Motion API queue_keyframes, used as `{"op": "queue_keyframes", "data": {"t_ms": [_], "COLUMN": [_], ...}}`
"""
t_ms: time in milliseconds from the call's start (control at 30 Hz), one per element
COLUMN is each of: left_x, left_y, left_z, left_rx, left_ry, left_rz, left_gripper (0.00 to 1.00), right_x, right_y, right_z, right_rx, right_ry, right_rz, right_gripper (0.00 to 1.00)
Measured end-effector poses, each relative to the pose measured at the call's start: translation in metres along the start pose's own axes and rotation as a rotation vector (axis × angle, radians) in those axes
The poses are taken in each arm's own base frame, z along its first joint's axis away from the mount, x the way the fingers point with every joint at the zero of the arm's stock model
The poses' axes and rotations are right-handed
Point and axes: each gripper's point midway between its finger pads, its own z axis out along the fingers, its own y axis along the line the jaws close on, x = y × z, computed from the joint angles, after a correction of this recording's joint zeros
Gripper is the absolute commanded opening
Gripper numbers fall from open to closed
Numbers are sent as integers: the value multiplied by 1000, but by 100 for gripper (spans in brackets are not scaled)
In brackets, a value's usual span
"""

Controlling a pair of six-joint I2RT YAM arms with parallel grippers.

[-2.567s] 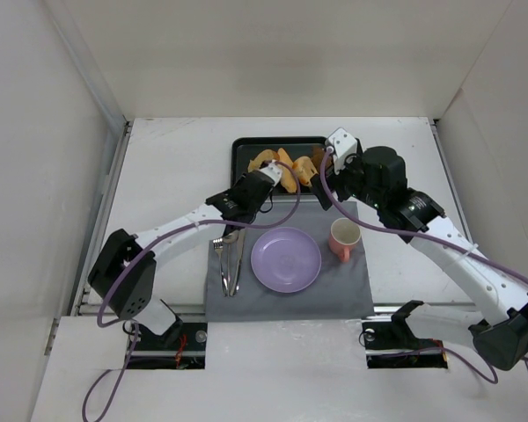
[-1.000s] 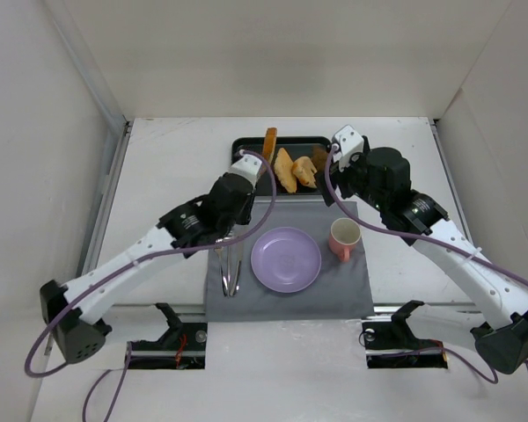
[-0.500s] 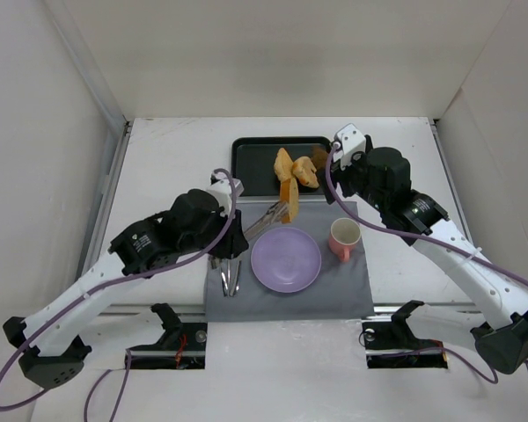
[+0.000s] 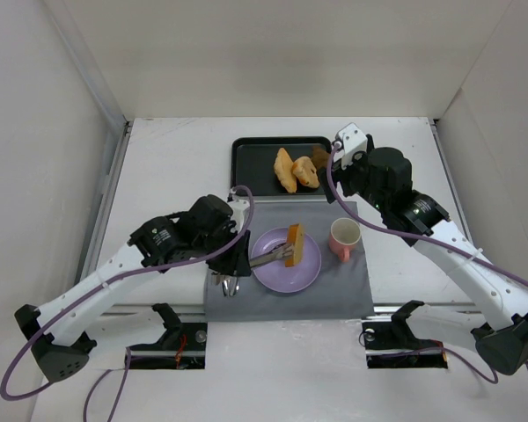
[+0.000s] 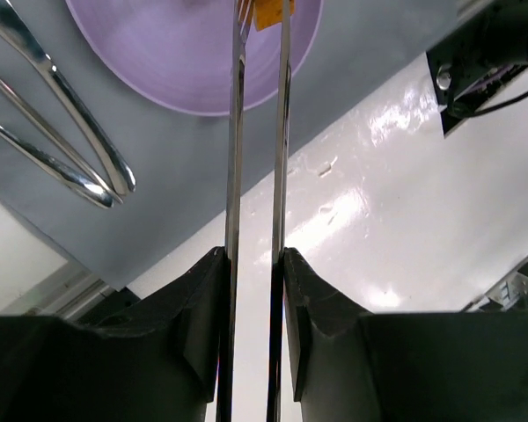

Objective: Place the bread

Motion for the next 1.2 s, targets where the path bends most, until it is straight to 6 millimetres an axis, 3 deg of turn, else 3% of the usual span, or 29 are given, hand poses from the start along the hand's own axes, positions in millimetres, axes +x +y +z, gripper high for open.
{"op": "queue_keyframes", "data": {"t_ms": [133,367,633,1200], "left_x": [10,19,26,28], "left_y": [-2,-6,-3,10], "left_z": [-1,-2,-1,3], "left_rx": [21,49,30,-43], "left_ry": [46,86,125,143], "left_rz": [-7,-12,-22,-31], "left_gripper": [6,26,34,37], "right_x": [0,0,-3,-6], "right_y": [0,0,-2,-2], "right_z": [0,0,-4,-6], "right_rx": [0,2,5,7], "right_ry": [0,0,-12,-22], "right_rz": [0,0,1,3], "right_gripper": [100,100,100,100]}}
